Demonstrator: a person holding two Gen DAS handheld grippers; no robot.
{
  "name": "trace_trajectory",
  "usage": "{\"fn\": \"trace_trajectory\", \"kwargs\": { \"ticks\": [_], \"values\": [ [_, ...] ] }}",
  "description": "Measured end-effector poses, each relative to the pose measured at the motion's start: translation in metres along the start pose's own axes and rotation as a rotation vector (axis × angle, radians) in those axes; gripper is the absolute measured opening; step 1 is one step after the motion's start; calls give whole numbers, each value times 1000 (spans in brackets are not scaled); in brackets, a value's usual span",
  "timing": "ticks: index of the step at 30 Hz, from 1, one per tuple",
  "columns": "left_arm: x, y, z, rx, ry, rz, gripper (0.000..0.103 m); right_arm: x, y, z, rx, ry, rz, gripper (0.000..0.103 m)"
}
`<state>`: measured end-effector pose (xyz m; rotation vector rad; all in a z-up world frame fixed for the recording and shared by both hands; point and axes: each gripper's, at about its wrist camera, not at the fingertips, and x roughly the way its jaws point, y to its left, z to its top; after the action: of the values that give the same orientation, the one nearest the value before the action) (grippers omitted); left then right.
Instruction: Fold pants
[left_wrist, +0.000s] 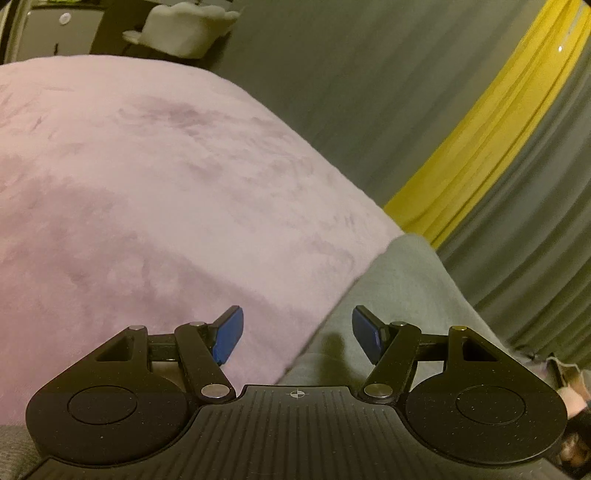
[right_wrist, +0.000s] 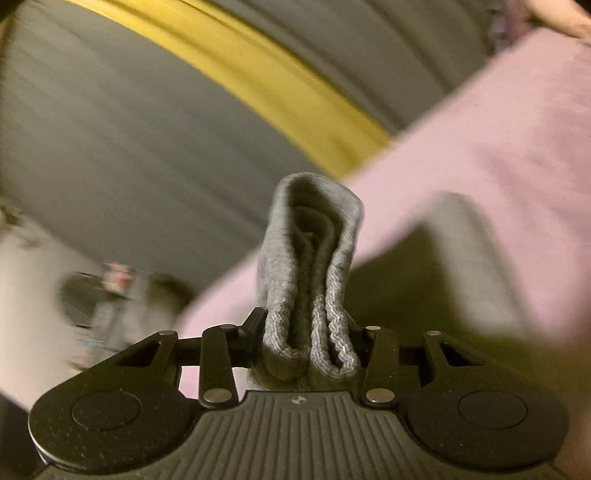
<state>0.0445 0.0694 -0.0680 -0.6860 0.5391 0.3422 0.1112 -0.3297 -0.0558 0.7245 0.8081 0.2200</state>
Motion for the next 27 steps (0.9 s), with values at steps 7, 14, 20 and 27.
{"fn": "trace_trajectory", "kwargs": {
  "ticks": [7, 14, 20, 27],
  "values": [
    [5, -2, -1, 12, 13, 16, 71, 19, -36, -12, 80, 96, -63, 65],
    [7, -2, -2, 9, 9, 25, 71, 10, -13, 4, 47, 58, -40, 39],
    [8, -3, -3, 18, 17, 31, 71, -19, 7, 14, -82, -99, 13, 38],
    [10, -4, -3, 36, 31, 35, 72, 27, -32, 0, -112, -20, -183, 47]
  ]
}}
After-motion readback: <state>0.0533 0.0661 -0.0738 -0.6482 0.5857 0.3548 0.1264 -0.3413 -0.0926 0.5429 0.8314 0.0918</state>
